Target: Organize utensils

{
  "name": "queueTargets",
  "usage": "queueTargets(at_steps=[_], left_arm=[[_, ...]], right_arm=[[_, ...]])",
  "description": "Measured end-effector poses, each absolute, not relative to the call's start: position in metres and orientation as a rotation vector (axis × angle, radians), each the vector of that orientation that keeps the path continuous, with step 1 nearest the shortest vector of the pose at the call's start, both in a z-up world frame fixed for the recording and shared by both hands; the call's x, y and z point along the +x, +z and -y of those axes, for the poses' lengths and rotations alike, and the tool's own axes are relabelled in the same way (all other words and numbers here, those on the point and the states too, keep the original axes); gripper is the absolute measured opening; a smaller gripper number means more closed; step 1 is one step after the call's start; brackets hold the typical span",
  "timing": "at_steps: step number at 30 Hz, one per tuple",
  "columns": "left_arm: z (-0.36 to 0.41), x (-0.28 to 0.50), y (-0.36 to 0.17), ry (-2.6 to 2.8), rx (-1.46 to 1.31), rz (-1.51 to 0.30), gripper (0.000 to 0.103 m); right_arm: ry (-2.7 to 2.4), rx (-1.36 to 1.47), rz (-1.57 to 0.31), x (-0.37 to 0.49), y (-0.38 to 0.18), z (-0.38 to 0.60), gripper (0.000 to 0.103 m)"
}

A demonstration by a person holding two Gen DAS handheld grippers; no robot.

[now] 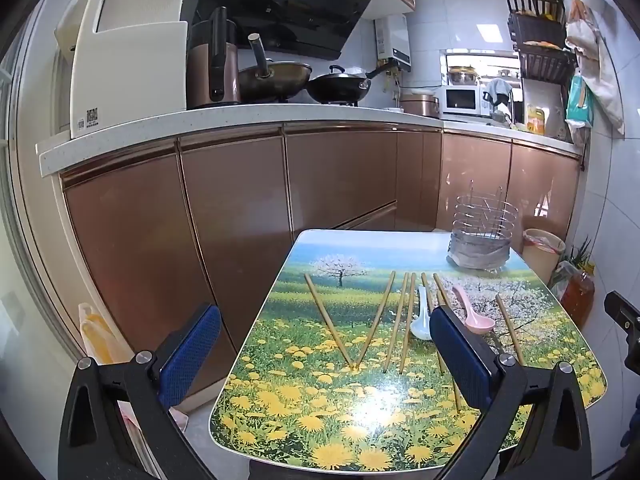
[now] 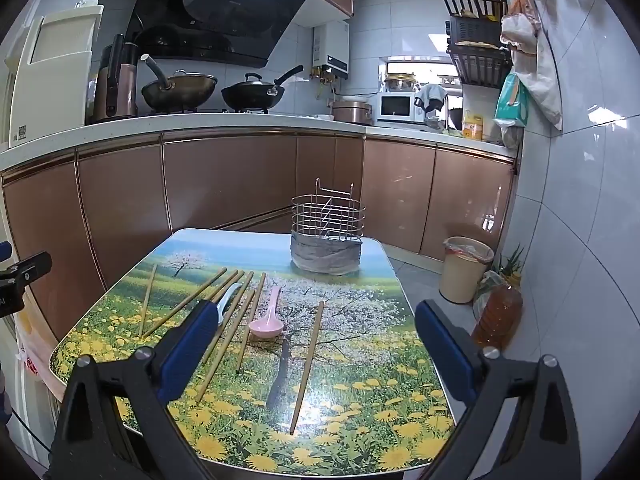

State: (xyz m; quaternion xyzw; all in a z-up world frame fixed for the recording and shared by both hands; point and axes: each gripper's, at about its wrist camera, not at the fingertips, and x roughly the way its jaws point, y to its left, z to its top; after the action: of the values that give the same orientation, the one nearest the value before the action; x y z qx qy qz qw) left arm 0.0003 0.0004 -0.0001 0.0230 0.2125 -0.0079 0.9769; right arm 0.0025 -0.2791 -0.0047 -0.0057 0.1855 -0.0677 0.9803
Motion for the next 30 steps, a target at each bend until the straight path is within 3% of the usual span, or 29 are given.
queueTargets(at_steps=[30], left_arm=[[-0.011, 0.011, -0.008, 0.031, 0.025, -0.452, 0.103]], right_arm=[[-0.134, 0.013, -0.387, 0.018, -0.011, 0.29, 0.1]])
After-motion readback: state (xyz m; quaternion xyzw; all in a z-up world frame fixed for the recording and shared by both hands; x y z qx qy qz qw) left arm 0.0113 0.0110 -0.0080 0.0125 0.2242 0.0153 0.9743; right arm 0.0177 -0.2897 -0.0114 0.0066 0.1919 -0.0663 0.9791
